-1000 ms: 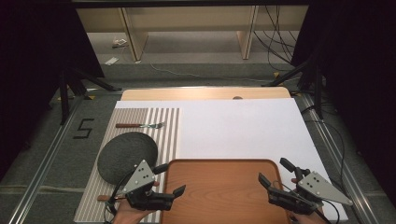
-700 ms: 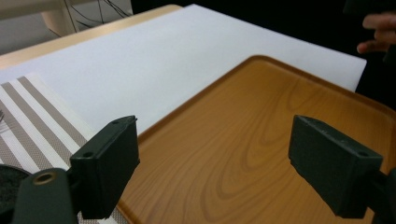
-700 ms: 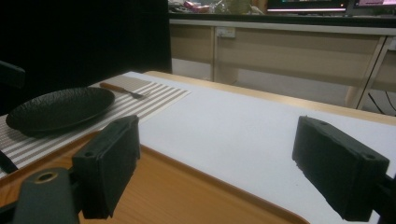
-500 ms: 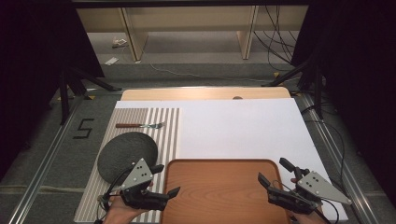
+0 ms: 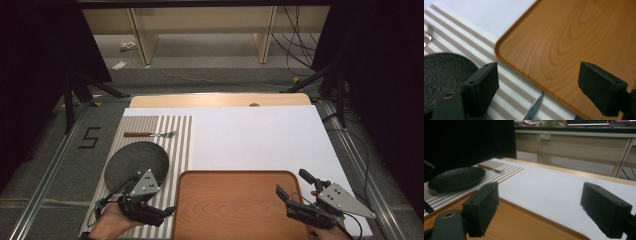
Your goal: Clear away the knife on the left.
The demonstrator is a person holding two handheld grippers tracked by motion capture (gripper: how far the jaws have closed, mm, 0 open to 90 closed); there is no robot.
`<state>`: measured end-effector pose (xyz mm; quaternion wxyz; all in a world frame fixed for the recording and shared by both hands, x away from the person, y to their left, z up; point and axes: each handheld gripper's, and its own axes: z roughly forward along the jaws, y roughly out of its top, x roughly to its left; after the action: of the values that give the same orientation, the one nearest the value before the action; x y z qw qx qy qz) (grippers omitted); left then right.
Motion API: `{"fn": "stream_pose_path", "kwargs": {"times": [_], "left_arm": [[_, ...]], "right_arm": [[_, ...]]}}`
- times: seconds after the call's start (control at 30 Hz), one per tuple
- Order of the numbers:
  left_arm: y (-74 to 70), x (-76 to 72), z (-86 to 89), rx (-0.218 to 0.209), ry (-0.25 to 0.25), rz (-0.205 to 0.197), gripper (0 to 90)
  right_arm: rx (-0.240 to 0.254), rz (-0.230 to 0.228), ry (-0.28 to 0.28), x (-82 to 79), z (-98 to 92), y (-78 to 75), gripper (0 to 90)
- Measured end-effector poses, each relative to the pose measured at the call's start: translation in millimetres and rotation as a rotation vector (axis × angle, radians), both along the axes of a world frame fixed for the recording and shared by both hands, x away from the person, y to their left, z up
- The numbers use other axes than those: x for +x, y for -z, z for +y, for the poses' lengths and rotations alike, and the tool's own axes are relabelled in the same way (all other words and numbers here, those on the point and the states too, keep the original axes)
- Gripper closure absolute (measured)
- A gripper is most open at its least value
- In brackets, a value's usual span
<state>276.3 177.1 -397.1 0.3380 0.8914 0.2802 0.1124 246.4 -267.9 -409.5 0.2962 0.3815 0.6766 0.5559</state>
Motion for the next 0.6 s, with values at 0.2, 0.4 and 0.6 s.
{"fn": "stream_pose_path", "kwargs": {"times": [0.2,0.4,0.6], "left_arm": [[4.8,2.6,14.3,0.106,0.075,0.111,17.8],[10.4,4.4,24.5,0.135,0.065,0.119,17.8],[9.0,4.8,38.3,0.174,0.05,0.125,18.2]], "right_arm": [[-0.002,0.006,-0.005,0.4,-0.1,0.7,16.1],[-0.006,0.008,-0.009,0.7,0.8,0.8,16.2],[-0.007,0.011,-0.012,0.8,0.9,0.9,16.2]]}}
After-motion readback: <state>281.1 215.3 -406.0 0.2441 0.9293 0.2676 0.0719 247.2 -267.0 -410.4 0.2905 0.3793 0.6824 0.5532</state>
